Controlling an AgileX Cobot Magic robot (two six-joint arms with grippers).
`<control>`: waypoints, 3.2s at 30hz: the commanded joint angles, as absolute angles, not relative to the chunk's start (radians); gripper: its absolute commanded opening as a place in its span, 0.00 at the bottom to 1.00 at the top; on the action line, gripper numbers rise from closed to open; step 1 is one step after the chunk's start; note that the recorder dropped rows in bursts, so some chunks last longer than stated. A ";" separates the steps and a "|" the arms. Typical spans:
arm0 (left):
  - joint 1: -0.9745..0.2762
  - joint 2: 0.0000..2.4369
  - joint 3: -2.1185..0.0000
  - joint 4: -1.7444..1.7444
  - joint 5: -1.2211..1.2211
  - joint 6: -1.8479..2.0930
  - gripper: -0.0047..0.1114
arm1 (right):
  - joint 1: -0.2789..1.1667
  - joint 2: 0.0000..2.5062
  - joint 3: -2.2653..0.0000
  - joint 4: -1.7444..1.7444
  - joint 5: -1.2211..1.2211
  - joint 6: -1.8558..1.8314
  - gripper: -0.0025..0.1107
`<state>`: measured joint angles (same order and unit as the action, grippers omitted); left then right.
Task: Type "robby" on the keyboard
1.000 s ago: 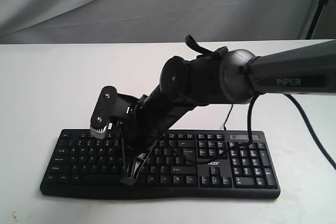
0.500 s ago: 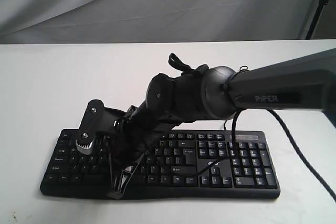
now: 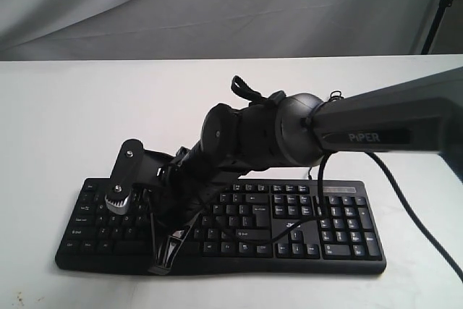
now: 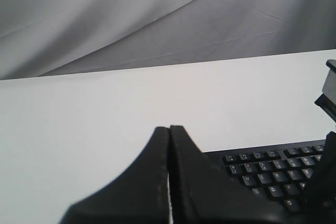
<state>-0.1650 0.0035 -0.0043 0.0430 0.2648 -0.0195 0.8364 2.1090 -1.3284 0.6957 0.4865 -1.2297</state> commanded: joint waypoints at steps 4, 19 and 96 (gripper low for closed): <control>-0.171 0.000 0.000 0.048 0.259 -0.022 0.04 | 0.838 2.109 -1.324 0.676 0.488 -1.226 0.02; -0.171 0.000 0.000 0.048 0.259 -0.022 0.04 | 0.838 2.119 -1.324 0.668 0.488 -1.220 0.02; -0.171 0.000 0.000 0.048 0.259 -0.022 0.04 | 0.753 2.153 -1.434 0.685 0.551 -1.239 0.02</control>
